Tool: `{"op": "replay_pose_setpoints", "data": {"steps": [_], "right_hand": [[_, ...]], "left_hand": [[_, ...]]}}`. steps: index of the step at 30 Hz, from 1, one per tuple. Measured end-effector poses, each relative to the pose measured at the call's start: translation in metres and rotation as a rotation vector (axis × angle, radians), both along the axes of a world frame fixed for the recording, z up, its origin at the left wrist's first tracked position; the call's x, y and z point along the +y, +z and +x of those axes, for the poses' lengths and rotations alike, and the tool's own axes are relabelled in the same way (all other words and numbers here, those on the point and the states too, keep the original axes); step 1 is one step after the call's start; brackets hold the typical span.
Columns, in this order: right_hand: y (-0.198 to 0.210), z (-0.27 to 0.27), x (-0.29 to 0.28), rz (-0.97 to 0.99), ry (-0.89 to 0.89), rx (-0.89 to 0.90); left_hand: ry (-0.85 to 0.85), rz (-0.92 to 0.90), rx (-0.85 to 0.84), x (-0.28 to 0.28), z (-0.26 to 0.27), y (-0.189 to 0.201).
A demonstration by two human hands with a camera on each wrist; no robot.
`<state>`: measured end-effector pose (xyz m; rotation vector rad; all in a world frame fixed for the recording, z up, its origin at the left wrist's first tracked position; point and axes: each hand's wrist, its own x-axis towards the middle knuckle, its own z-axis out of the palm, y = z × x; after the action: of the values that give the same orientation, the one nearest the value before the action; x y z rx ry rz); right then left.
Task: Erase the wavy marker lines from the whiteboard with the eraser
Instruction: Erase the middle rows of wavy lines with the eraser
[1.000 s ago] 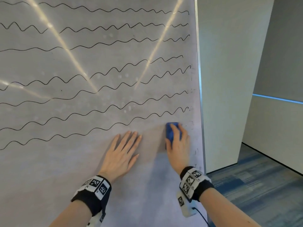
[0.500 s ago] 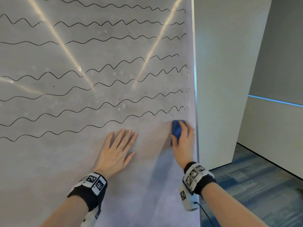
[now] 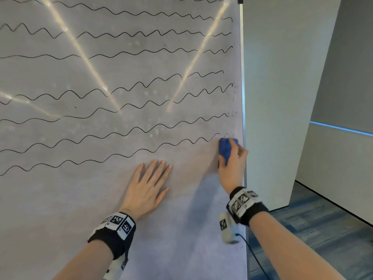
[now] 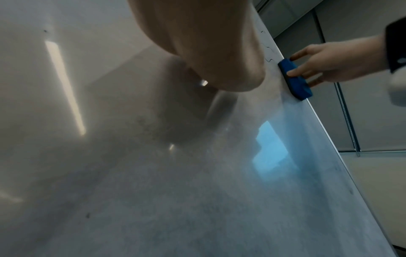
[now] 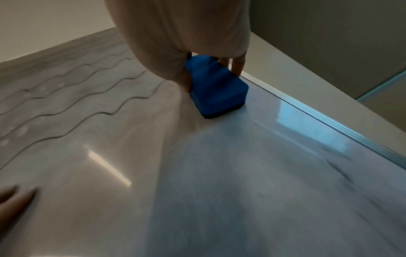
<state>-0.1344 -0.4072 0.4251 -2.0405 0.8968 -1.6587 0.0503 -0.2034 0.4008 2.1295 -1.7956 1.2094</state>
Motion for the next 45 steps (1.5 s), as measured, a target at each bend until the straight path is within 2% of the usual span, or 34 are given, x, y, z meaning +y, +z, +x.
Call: {"op": "replay_pose_setpoints", "data": {"steps": [2,4,8,10,15,17,20,23,26,28,30,33,36,40,42,45], "right_hand": [[0.022,0.002,-0.015,0.022,-0.053,-0.029],[0.033,0.014,-0.007,-0.028,-0.035,-0.005],[0.002,0.024,0.033,-0.165,0.09,0.145],[-0.011,0.014,0.027,-0.211,0.088,0.181],[0.021,0.004,-0.023,0.042,-0.084,-0.012],[0.029,0.015,-0.008,0.006,-0.105,0.0],[0.011,0.026,0.024,-0.096,0.025,0.091],[0.0,0.011,0.017,-0.177,0.048,0.163],[0.019,0.002,-0.012,-0.011,-0.075,0.014],[0.033,0.012,-0.01,0.033,-0.12,-0.014],[0.036,0.03,0.014,-0.058,-0.073,0.02],[0.012,0.042,0.049,-0.241,0.018,0.135],[0.002,0.024,0.033,-0.289,0.066,0.202],[0.027,0.021,0.001,-0.009,-0.086,-0.017],[0.039,0.036,0.016,-0.012,-0.116,-0.029],[0.03,0.065,0.061,-0.16,-0.027,0.017]], "left_hand": [[-0.002,0.005,0.011,0.0,0.001,-0.001],[-0.006,-0.004,0.016,-0.001,0.0,-0.002],[-0.012,-0.018,-0.005,-0.001,0.0,-0.002],[-0.013,-0.016,-0.011,0.0,0.0,-0.001],[-0.003,-0.006,-0.003,-0.001,0.001,-0.002],[-0.005,-0.007,0.009,-0.002,0.0,-0.004],[-0.019,-0.019,0.0,-0.002,-0.001,-0.003],[-0.034,-0.015,-0.02,0.002,0.001,0.0],[-0.048,0.005,-0.031,0.005,0.002,0.003],[-0.048,0.017,-0.024,0.005,0.002,0.003],[-0.041,0.022,-0.008,0.004,0.0,0.002],[-0.042,0.019,0.005,0.004,-0.001,0.002],[-0.061,0.035,-0.017,0.008,0.0,0.004],[-0.049,0.009,-0.032,0.023,0.01,0.007],[-0.025,-0.027,-0.013,0.033,0.018,0.009],[-0.009,-0.027,-0.014,0.042,0.028,0.009]]}}
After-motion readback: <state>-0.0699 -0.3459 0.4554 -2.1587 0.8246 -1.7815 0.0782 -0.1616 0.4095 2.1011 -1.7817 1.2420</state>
